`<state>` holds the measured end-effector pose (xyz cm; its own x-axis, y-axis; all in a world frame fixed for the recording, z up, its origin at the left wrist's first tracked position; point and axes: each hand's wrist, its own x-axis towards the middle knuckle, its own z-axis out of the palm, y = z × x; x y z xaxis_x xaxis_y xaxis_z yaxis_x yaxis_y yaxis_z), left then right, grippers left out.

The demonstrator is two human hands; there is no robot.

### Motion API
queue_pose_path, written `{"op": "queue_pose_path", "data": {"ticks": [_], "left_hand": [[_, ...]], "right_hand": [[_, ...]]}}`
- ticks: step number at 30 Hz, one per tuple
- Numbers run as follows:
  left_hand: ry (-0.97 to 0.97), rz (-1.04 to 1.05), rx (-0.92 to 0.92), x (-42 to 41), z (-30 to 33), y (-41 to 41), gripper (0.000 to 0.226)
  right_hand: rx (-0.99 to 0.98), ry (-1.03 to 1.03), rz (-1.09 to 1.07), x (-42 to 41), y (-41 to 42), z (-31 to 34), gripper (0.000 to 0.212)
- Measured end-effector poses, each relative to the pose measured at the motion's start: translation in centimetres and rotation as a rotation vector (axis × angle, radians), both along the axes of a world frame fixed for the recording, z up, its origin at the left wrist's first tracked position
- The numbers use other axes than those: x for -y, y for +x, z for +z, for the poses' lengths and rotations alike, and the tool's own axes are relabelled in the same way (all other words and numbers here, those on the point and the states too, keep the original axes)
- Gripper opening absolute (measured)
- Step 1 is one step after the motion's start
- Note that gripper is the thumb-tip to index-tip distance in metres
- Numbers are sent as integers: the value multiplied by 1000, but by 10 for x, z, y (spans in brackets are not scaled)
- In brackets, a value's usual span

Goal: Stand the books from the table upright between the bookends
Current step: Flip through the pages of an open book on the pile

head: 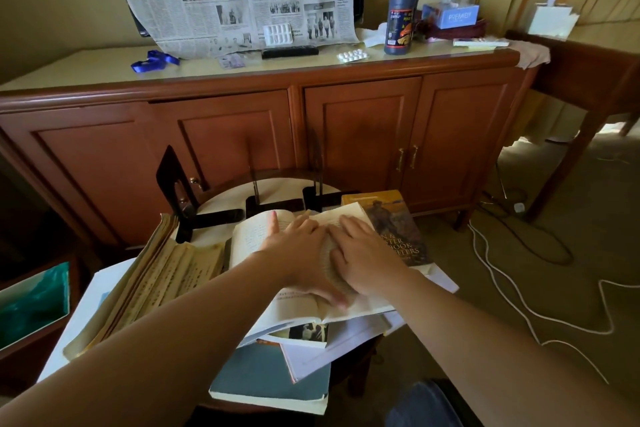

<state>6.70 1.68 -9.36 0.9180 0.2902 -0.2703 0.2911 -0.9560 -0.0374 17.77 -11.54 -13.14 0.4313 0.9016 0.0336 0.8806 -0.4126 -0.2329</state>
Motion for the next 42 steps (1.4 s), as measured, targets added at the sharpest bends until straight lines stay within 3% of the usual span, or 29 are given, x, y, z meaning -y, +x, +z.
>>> {"op": "queue_pose_path", "data": {"ticks": [7,13,20,25,28,33,38,42], "left_hand": [[-66,8,-10,-3,-4,-1,151],[-43,22,-46,1,-2,0,156],[-40,16,-17,2,-5,-1,159],[-53,18,-12,1,-4,-2,160],[-55,19,-11,2,-3,-3,158],[-62,23,-18,2,-2,-3,155],[-76,30,-4,0,-4,-3,154],[-88,30,15,-1,-7,-4,155]], "right_hand": [[-22,-112,-106,-38,20,9,67],[52,-56,-37,-3,12,-15,83],[12,53,-29,43,-12,-45,79],[59,-4,-10,62,-25,-36,84],[99,-47,34,51,-20,-24,77],[-7,-96,43,10,5,-4,60],[-113,-161,-102,-25,25,2,61],[-87,-90,-165,-22,20,-9,64]]}}
